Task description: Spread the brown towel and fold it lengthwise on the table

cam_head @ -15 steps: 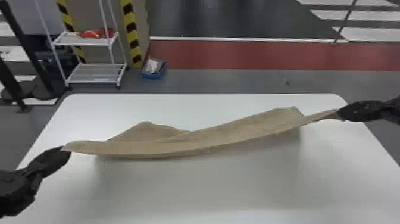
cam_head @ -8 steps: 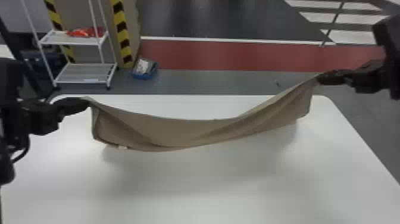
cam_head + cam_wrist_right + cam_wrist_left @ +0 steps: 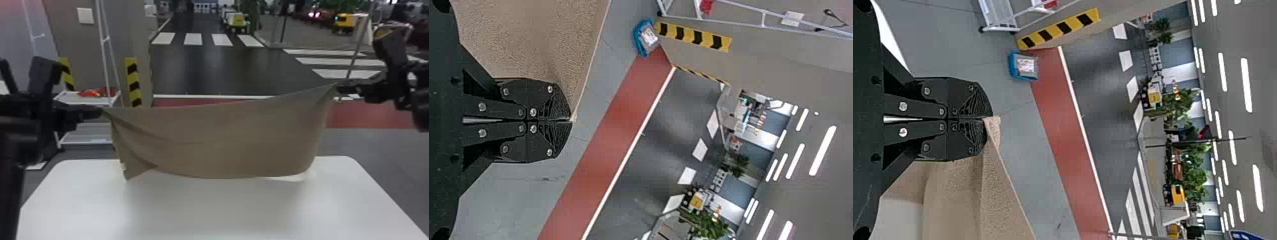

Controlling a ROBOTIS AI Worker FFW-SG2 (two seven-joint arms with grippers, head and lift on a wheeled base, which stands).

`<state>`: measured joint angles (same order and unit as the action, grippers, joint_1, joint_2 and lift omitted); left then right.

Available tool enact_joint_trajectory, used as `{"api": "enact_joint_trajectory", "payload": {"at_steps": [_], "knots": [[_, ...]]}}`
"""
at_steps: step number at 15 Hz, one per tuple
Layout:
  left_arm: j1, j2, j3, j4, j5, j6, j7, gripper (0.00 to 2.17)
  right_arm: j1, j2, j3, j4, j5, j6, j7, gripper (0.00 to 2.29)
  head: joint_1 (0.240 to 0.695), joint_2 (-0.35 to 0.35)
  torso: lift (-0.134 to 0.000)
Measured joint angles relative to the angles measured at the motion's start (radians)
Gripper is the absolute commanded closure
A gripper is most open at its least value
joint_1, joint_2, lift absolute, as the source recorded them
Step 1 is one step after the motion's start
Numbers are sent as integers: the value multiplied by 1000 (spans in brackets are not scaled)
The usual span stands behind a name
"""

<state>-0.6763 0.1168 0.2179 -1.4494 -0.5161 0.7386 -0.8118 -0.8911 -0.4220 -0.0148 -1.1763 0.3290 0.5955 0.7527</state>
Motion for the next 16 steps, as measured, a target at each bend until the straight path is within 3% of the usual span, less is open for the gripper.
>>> {"api": "enact_joint_trajectory", "payload": {"at_steps": [3, 6, 9, 13, 16], "knots": [[-1, 6, 9, -50, 19, 5, -19, 1706, -24, -31, -32, -7, -32, 24, 9, 2111, 328, -81, -124], [167, 15, 15, -265, 56, 48, -51, 1706, 135, -97, -90, -180, -116, 136, 62, 2111, 359, -101, -124], [485, 27, 62, -551, 126, 71, -66, 1706, 526, -140, -221, -527, -195, 216, 124, 2111, 522, -109, -124], [911, 20, 143, -816, 253, -40, -74, 1706, 948, -142, -404, -810, -253, 166, 177, 2111, 695, -143, -124], [1134, 14, 154, -853, 305, -231, -81, 1706, 1124, -125, -485, -887, -279, 82, 237, 2111, 695, -175, -124]]}}
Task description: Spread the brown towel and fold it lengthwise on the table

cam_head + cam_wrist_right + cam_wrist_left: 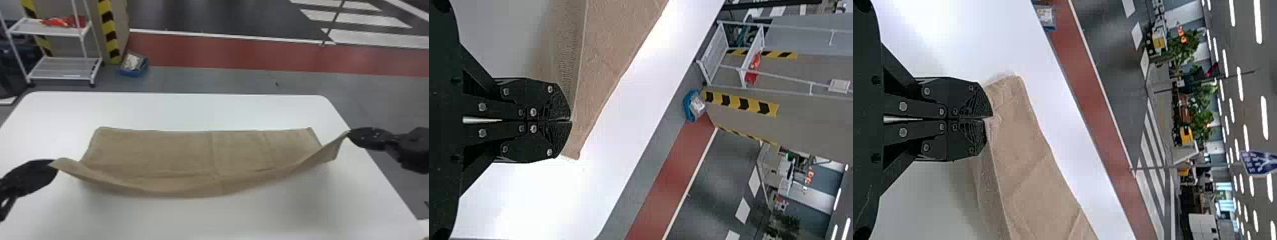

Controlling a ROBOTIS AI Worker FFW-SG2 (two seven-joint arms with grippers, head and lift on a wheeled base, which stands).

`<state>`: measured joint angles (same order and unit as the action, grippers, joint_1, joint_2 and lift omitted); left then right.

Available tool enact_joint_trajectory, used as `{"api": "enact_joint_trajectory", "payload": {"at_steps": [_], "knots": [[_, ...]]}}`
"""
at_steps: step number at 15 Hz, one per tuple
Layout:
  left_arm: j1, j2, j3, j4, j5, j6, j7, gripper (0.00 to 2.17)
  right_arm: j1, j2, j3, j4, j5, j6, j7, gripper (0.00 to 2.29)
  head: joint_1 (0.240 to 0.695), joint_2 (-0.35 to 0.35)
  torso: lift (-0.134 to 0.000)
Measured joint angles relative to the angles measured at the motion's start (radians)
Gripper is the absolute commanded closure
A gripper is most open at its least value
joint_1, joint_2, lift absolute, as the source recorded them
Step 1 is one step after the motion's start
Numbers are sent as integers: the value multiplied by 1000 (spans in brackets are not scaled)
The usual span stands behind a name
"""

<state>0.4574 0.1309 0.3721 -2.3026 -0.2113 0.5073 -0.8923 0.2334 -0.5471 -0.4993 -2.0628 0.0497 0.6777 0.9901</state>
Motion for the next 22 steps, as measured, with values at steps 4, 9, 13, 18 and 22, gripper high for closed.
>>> {"api": "enact_joint_trajectory", "payload": {"at_steps": [4, 9, 13, 18, 22], "knots": [[120, 9, 62, 20, 5, -129, -97, 1706, 170, 21, -84, -52, -3, -129, 57, 2111, 695, -195, -124], [81, 53, 106, 16, -53, -67, -213, 1703, 139, 26, -52, -21, 81, -90, 75, 2111, 695, -183, -124], [-99, 98, 50, 138, -168, 39, -263, 1703, -60, 13, 117, 132, 240, -10, 88, 2111, 695, -138, -124], [-335, 171, -80, 358, -297, 69, -304, 1703, -271, 16, 274, 339, 347, 2, 103, 2111, 695, -109, -124], [-491, 220, -169, 457, -362, 66, -344, 1703, -357, 15, 323, 421, 387, -5, 127, 2111, 695, -102, -124]]}}
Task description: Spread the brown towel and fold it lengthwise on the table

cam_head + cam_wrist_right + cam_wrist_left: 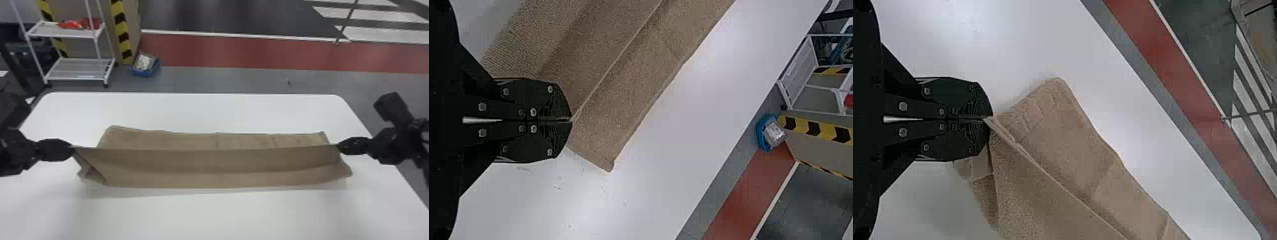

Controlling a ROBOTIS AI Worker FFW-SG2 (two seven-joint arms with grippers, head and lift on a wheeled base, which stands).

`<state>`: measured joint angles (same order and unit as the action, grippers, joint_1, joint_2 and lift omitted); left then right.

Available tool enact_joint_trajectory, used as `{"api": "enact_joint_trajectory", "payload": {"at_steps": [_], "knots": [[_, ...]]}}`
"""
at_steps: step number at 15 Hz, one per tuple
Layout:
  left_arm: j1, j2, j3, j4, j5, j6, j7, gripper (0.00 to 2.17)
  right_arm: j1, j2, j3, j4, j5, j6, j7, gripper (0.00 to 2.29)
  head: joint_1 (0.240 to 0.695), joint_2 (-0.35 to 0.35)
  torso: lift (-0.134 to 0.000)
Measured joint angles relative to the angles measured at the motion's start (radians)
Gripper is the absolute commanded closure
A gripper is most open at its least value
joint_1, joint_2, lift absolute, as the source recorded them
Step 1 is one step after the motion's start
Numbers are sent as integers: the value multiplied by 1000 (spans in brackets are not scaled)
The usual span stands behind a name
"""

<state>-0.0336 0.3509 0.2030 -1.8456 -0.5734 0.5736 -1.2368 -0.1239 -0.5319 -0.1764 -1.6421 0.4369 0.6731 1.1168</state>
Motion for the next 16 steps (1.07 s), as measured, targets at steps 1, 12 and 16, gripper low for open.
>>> {"api": "enact_joint_trajectory", "payload": {"at_steps": [1, 12, 16], "knots": [[-19, 7, -10, 5, -3, -1, -8, 1703, -9, -3, 3, 11, 3, -4, 0, 2111, 695, -105, -124], [-92, 24, -33, 6, -27, -10, -91, 1703, -89, -66, 17, 80, -1, -18, 20, 2111, 695, -145, -124], [-166, 16, -109, 97, -93, -7, -92, 1703, -153, -64, 88, 146, 39, -11, 23, 2111, 695, -148, -124]]}}
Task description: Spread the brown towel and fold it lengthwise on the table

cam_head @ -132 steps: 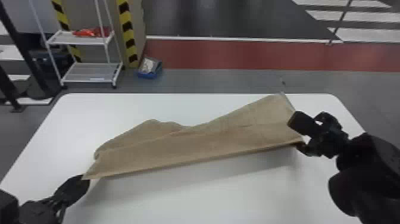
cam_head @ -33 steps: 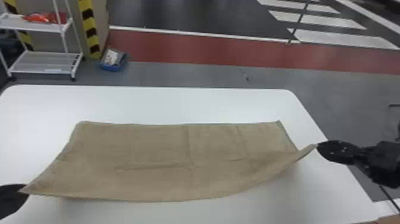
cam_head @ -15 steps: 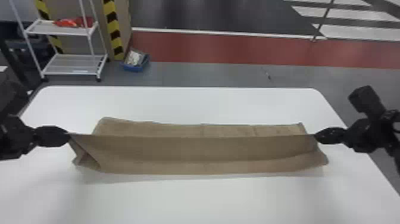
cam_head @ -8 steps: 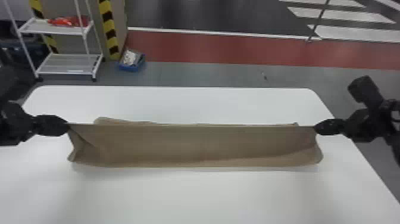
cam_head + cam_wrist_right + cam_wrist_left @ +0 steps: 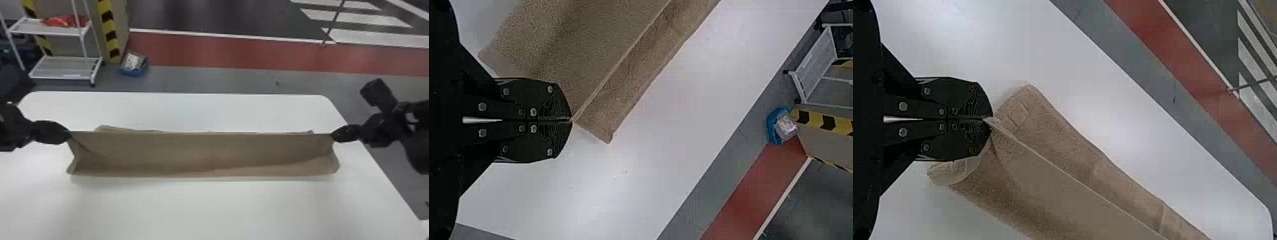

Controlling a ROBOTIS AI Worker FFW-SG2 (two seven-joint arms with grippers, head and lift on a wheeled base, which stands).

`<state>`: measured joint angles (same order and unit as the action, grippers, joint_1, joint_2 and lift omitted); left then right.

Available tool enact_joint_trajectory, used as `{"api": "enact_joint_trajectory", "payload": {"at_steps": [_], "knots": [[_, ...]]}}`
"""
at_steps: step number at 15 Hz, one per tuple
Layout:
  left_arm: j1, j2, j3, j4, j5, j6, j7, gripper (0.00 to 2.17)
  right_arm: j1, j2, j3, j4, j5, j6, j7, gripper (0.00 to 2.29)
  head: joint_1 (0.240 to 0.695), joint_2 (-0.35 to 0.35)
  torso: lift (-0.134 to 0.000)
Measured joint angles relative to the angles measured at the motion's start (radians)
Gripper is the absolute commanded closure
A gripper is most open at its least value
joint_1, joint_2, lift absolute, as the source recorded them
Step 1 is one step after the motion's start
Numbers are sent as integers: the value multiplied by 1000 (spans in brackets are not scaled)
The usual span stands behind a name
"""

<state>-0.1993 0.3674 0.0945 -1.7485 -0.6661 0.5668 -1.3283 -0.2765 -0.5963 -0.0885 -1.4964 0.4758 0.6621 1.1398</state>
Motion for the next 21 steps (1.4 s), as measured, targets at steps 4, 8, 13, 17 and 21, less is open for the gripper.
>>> {"api": "enact_joint_trajectory", "payload": {"at_steps": [4, 8, 13, 17, 21], "knots": [[-95, -5, -63, 116, -36, 0, 9, 1703, -77, 17, 69, 88, 58, 0, 1, 2111, 695, -143, -124], [-189, -4, -120, 221, -56, -5, 4, 1703, -137, 36, 114, 153, 104, 0, 5, 2111, 695, -140, -124], [-244, -6, -169, 286, -81, -20, -6, 1703, -182, 68, 132, 183, 144, -1, 17, 2111, 695, -132, -124], [-264, -15, -184, 328, -99, -37, -1, 1703, -193, 80, 153, 212, 180, -4, 19, 2111, 695, -132, -124], [-288, -16, -185, 376, -109, -47, 32, 1703, -206, 80, 162, 255, 210, -16, 18, 2111, 695, -132, -124]]}}
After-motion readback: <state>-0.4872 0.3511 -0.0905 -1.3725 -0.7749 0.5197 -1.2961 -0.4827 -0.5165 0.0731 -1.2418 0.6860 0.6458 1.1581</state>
